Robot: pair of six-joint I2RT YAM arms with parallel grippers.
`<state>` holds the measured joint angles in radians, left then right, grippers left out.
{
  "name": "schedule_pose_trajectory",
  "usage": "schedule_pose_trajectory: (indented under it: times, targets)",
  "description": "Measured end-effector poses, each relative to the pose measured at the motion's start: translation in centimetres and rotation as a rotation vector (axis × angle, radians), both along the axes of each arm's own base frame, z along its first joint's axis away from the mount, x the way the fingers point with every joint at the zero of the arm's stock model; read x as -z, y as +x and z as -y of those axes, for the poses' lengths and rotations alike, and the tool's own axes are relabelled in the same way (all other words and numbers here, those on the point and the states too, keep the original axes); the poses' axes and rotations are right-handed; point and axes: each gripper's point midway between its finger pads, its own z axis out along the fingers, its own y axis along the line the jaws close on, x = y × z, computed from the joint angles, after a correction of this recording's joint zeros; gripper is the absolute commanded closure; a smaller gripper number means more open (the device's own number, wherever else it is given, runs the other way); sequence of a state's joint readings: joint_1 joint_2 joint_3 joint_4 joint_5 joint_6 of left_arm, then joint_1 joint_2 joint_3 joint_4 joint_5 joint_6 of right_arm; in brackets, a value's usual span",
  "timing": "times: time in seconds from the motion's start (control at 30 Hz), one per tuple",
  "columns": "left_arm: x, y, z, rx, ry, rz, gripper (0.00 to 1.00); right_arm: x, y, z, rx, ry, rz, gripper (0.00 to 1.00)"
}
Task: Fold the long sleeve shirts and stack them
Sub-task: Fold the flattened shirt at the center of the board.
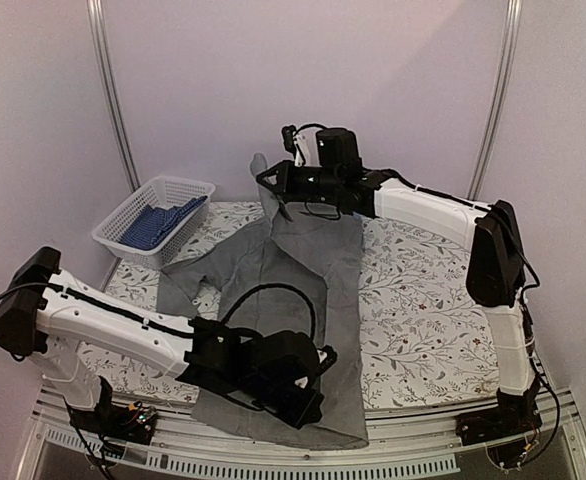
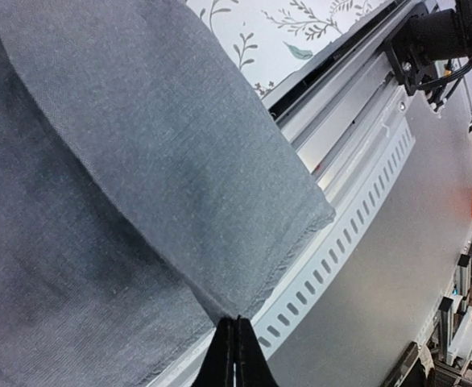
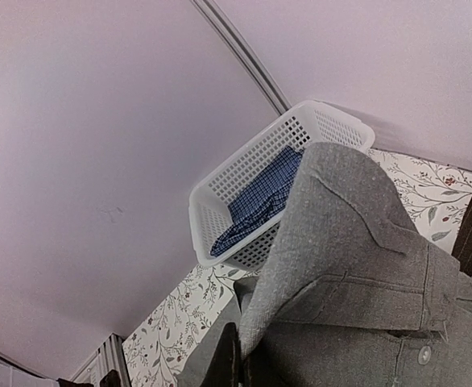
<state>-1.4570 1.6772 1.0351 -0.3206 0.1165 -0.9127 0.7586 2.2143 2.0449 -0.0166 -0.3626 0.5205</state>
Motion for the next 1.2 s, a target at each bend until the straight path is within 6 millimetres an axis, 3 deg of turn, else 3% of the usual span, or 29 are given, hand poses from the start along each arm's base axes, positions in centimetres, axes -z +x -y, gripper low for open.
schedule_pose_trajectory:
  times: [0.23,0.63,0.87,1.03,1.2]
  targets:
    - [0.6,-0.6,-0.2,0.008,0.021,-0.016,1.00,2.7,-0.1,-1.0,-0.029,-0.019,-0.040,1.00]
    - [2.4,-0.7,-1.5,-0.043,0.071,-0.051,1.00,2.9,-1.8,-2.7,-0.078,-0.002,-0.037,1.00]
    - [2.9,0.4,-2.9,-0.109,0.093,-0.049,0.71,3.5,-2.3,-3.1,-0.093,-0.002,-0.040,1.00]
    - [0.4,2.7,-3.5,-0.178,0.037,-0.014,0.66,6.4,-2.3,-2.6,-0.075,-0.055,-0.078,1.00]
    - [-3.7,7.5,-5.2,-0.317,-0.063,0.050,0.65,8.8,-2.7,-1.2,-0.032,-0.117,-0.099,1.00]
